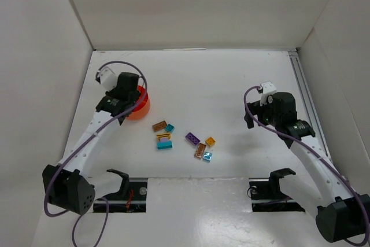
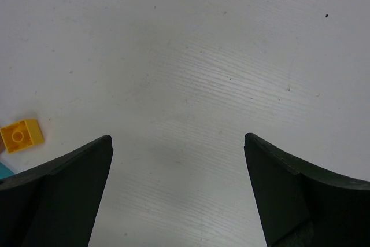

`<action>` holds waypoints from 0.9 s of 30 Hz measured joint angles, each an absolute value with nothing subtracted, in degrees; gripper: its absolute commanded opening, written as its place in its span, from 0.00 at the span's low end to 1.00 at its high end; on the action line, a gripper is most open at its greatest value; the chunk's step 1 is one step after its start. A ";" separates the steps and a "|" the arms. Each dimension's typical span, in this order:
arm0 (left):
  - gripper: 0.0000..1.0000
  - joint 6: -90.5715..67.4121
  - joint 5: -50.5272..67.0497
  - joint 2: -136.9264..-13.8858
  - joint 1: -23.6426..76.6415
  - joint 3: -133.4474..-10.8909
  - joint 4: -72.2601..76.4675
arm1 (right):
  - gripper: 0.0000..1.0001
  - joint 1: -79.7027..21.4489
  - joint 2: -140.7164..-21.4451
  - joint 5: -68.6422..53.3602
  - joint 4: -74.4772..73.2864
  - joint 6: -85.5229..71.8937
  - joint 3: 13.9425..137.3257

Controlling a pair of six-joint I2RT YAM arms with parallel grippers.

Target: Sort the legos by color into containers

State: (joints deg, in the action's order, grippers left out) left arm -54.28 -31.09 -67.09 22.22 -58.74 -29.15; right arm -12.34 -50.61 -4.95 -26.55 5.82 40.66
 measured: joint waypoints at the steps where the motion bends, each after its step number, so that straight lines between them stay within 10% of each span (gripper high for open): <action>1: 0.20 -52.16 -29.91 -66.52 18.57 -58.74 -27.92 | 1.00 -12.34 -50.74 -4.78 -26.57 5.80 40.66; 8: 0.21 -39.31 -23.42 -66.22 3.29 -56.93 -19.05 | 1.00 -12.34 -51.90 -3.14 -26.63 5.78 40.66; 27: 0.28 -31.86 -17.30 -71.09 1.74 -52.03 -14.31 | 1.00 -12.34 -55.57 -1.21 -27.46 5.78 41.63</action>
